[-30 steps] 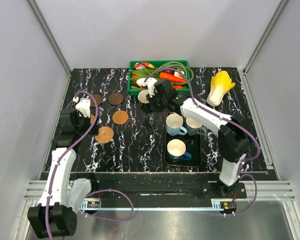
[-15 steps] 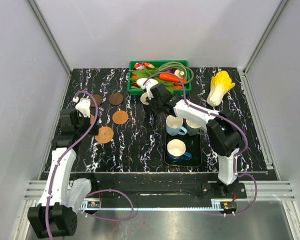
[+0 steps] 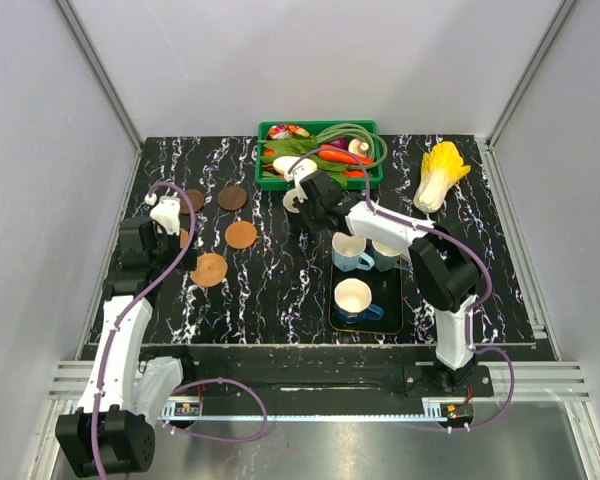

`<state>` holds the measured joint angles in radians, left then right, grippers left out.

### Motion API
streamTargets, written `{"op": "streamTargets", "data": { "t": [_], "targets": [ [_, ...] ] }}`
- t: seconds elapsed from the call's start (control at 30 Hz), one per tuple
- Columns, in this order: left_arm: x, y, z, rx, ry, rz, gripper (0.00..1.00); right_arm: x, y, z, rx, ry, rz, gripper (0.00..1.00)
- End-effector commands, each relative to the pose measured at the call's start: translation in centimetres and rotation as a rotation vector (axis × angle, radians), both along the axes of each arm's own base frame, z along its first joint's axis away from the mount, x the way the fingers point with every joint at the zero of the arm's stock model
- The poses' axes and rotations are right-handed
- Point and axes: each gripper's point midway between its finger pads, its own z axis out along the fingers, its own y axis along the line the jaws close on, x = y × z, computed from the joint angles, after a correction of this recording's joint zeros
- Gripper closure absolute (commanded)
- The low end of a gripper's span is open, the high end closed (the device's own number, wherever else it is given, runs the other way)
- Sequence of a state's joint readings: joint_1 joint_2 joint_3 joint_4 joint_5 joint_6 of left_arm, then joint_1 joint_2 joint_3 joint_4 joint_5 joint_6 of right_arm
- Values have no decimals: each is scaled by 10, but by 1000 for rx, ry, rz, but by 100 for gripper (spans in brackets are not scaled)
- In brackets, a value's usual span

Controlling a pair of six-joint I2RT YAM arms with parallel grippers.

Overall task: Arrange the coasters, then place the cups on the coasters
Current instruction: Place the cup at the center of the board.

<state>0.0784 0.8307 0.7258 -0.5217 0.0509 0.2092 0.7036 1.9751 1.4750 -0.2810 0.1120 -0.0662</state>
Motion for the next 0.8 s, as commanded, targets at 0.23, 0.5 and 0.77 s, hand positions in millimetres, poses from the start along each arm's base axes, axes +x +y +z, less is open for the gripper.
{"op": "streamTargets", "data": {
  "t": [0.23, 0.5, 0.77],
  "targets": [
    [5, -1, 12, -11, -68, -6, 1, 1, 23, 19, 93, 6, 18, 34],
    [5, -1, 11, -13, -66, -7, 1, -14, 20, 31, 90, 43, 46, 21],
    [5, -1, 11, -14, -68, -8, 1, -37, 21, 26, 46, 86, 103, 21]
  ]
}}
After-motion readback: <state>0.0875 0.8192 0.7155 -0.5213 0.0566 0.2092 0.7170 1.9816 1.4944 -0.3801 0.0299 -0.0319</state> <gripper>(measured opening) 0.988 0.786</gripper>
